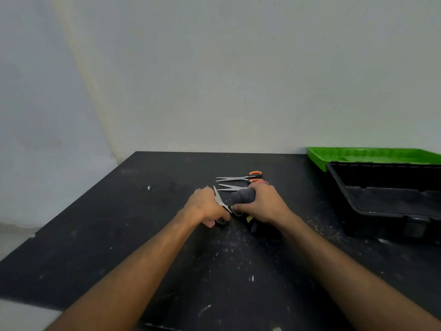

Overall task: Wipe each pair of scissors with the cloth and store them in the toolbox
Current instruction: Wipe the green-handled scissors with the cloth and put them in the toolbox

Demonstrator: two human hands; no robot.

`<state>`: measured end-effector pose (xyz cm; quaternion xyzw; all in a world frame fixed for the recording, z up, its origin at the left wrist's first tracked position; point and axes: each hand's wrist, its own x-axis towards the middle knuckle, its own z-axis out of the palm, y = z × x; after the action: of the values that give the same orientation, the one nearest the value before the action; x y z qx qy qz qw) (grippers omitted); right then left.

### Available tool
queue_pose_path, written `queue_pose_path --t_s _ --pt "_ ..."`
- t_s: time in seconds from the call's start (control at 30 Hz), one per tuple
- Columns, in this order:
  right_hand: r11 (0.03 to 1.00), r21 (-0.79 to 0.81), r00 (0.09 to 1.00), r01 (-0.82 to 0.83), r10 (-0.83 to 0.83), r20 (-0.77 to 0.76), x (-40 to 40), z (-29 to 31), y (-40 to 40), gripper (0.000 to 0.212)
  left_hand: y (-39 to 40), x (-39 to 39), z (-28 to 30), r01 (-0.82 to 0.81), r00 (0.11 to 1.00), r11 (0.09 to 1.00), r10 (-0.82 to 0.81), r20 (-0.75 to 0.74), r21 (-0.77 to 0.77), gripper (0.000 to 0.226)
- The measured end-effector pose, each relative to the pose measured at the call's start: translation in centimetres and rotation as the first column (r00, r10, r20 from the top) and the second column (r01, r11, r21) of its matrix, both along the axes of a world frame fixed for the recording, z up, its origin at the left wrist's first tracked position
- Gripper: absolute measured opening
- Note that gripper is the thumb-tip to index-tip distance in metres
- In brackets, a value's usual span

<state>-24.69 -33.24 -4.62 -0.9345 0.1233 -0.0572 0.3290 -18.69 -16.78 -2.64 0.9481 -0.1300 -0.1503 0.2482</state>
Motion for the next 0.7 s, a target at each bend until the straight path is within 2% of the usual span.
queue_pose_path --t_s 0.17,0.3,0.37,0.4,0.47,0.57,0.63,0.7 --pt "0.998 0.005 0.997 -0.069 0.069 -0.035 1.2 -0.6 1.3 0.034 -0.2 -0.6 -0.4 -0.108 0.994 0.990 0.106 -0.019 -0.087 0.028" --pt "0.973 0.193 0.990 -0.124 0.134 -0.035 1.2 -0.3 1.2 0.027 0.1 -0.5 -1.0 -0.146 0.989 0.973 0.141 -0.040 -0.177 0.031" --pt "0.966 0.224 0.990 -0.131 0.137 -0.014 1.4 -0.2 0.9 0.026 0.6 -0.4 -1.3 -0.147 0.989 0.959 0.136 -0.061 -0.242 0.037" --pt "0.965 0.230 0.992 -0.125 0.129 0.000 1.6 -0.1 0.9 0.028 1.0 -0.2 -1.5 -0.136 0.990 0.953 0.119 -0.079 -0.271 0.037" --pt "0.944 0.307 0.993 -0.120 0.118 0.025 1.9 0.3 1.0 0.031 1.7 0.3 -1.7 -0.085 0.992 0.943 0.051 -0.112 -0.323 0.024" --pt "0.851 0.497 0.985 -0.170 0.157 0.068 2.4 0.7 1.1 0.021 3.2 1.3 -1.6 -0.005 0.996 0.909 -0.035 -0.088 -0.417 0.008" --pt "0.839 0.515 0.984 -0.176 0.146 0.099 2.6 0.8 1.6 0.023 3.9 2.0 -1.5 0.050 0.994 0.874 -0.091 -0.061 -0.484 0.003" --pt "0.857 0.488 0.984 -0.168 0.117 0.133 3.0 0.5 2.0 0.027 4.2 2.6 -1.5 0.083 0.981 0.814 -0.169 -0.098 -0.575 0.010"
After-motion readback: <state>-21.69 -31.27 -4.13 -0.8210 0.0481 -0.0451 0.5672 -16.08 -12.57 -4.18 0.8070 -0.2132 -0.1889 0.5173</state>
